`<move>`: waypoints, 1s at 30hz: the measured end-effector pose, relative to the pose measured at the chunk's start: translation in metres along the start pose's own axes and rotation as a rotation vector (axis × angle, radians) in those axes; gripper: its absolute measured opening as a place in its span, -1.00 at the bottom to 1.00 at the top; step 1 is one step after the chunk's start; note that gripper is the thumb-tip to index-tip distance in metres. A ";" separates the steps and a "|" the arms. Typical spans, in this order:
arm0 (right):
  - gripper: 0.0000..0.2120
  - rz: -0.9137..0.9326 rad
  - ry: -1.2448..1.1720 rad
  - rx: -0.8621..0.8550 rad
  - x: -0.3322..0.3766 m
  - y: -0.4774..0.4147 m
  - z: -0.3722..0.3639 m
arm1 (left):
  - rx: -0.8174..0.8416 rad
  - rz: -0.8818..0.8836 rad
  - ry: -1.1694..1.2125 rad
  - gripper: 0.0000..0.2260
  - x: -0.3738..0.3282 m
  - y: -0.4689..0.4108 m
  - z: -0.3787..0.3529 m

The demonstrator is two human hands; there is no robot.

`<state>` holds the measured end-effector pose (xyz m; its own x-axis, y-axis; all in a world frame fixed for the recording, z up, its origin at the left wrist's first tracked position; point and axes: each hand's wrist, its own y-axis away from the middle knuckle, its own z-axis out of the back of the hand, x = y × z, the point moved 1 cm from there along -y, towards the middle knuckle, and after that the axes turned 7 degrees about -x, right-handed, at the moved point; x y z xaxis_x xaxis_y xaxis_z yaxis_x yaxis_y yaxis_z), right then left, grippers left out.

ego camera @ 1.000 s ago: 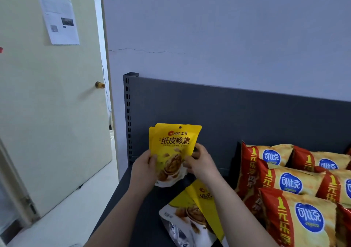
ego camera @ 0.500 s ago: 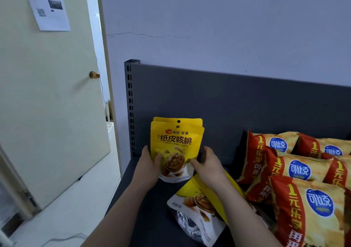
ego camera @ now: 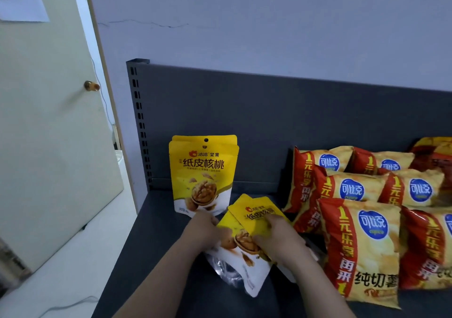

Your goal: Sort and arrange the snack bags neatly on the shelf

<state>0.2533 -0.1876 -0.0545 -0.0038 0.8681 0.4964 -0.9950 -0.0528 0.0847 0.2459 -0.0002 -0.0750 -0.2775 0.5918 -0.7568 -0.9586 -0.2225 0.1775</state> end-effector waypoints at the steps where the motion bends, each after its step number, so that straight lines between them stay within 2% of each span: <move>1: -0.56 0.001 -0.021 -0.025 -0.002 0.001 0.001 | 0.002 -0.026 0.020 -0.66 -0.002 0.000 -0.001; 5: -0.31 -0.007 -0.113 -0.039 -0.006 0.004 0.006 | -0.048 -0.186 0.103 -0.74 -0.012 0.004 -0.001; 10: -0.33 0.035 -0.187 -0.063 -0.002 0.005 0.011 | -0.176 -0.340 0.138 -0.76 -0.026 0.019 0.022; 14: -0.48 0.075 -0.249 -0.155 0.005 0.004 0.012 | -0.256 -0.394 0.168 -0.78 -0.026 0.031 0.044; 18: -0.40 0.117 -0.197 -0.199 0.017 0.002 0.011 | -0.393 -0.408 0.187 -0.75 -0.007 0.041 0.055; 21: -0.34 0.135 -0.216 -0.175 0.024 -0.002 0.002 | -0.543 -0.367 0.300 -0.77 0.014 0.051 0.057; 23: -0.44 0.158 -0.193 -0.151 0.029 -0.003 -0.006 | -0.659 -0.333 0.387 -0.79 0.022 0.056 0.058; 25: -0.65 0.213 -0.212 -0.123 0.038 -0.001 -0.013 | -0.722 -0.316 0.436 -0.81 0.028 0.056 0.058; 27: -0.82 0.247 -0.236 -0.074 0.047 0.000 -0.020 | -0.672 -0.314 0.470 -0.84 0.032 0.050 0.056; 30: -0.88 0.174 -0.276 -0.047 0.052 -0.003 -0.030 | -0.497 -0.278 0.583 -0.88 0.039 0.032 0.056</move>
<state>0.2527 -0.1275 -0.0543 -0.1535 0.6810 0.7160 -0.9853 -0.1600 -0.0591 0.2002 0.0596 -0.0635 0.1752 0.2079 -0.9623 -0.8097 -0.5256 -0.2609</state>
